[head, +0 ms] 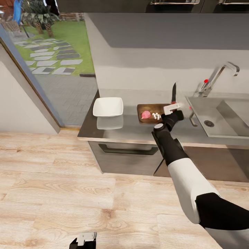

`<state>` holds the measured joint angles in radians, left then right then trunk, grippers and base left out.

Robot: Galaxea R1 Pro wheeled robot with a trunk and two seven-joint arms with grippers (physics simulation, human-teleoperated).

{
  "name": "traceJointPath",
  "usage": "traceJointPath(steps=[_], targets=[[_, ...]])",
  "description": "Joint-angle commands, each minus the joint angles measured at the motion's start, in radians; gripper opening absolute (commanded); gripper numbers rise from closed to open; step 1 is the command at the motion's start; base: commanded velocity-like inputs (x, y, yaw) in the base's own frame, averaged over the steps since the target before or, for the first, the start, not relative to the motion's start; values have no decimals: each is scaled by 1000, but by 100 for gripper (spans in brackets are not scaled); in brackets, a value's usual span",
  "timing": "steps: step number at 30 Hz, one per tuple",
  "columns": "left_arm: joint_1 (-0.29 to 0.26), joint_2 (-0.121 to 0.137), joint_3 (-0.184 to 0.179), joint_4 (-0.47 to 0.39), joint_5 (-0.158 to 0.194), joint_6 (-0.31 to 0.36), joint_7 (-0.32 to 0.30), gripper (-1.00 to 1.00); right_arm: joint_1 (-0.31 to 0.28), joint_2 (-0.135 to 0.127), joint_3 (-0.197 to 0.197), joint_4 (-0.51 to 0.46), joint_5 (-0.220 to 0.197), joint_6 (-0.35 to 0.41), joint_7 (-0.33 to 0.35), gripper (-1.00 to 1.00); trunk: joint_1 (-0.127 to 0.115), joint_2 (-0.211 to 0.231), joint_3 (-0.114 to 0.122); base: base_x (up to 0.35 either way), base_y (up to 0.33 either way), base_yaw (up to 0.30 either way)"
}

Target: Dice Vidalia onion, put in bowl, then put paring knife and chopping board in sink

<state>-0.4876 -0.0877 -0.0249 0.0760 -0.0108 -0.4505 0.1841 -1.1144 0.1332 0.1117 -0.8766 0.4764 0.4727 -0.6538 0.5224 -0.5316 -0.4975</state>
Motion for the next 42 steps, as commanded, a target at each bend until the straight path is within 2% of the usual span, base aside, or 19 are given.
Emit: traceJointPath(steps=[1, 4, 6, 8, 14, 28, 30, 32, 33, 36, 39, 41, 42], targets=[[-2, -1, -3, 4, -1, -7, 5, 100, -1, 12, 1, -3, 3, 7, -3, -100, 0, -1, -1, 0, 0, 0], [-2, -1, -3, 4, -2, -7, 5, 100, -1, 37, -1, -16, -1, 2, -4, -100, 0, -1, -1, 0, 0, 0], [-2, -3, -3, 4, -2, -8, 3, 100, -1, 41, -1, -19, -2, -15, -4, -100, 0, -1, -1, 0, 0, 0], [-2, -10, -4, 4, -3, -8, -22, 100, -1, 41, -1, -21, -4, -58, -5, -100, 0, -1, -1, 27, 48, 0], [-2, -6, -3, 5, -3, -8, -102, 100, -1, 41, -1, -19, -4, -70, -5, -100, 0, -1, -1, 132, 208, 0], [-2, -1, -3, 5, -3, -7, -113, 100, -1, 41, 0, 29, -7, -71, -2, -100, 0, -1, -1, 137, 236, 0], [-2, 0, -3, 5, -3, -7, -114, 100, -1, 41, 10, 28, 5, -65, -9, -100, 0, -1, -1, 28, 48, 0], [-2, 0, -3, 5, -3, -7, -114, 100, -1, 41, 62, 42, 82, -51, -59, -100, 0, -1, -1, 4, 7, 0], [-2, 0, -3, 5, -3, -7, -114, 100, -1, 41, 76, 49, 139, -47, -76, -100, 0, -1, -1, 1, 2, 0], [-2, -1, -4, 5, -3, -6, -112, 100, -1, 41, 88, 56, 284, 10, -89, -100, 0, -1, -1, 0, 1, 0], [-2, -1, -3, 5, -3, -5, -112, 100, -1, 41, 94, 63, 440, 138, -86, -100, 0, -1, -1, 0, 0, 0], [-2, -1, -3, 5, -2, -5, -111, 100, -1, 41, 102, 81, 520, 195, -75, -100, 0, -1, -1, 0, 0, 0], [-2, 0, -3, 5, -2, -5, -111, 100, -1, 41, 106, 88, 535, 204, -71, -100, 0, -1, -1, 0, 0, 0]])
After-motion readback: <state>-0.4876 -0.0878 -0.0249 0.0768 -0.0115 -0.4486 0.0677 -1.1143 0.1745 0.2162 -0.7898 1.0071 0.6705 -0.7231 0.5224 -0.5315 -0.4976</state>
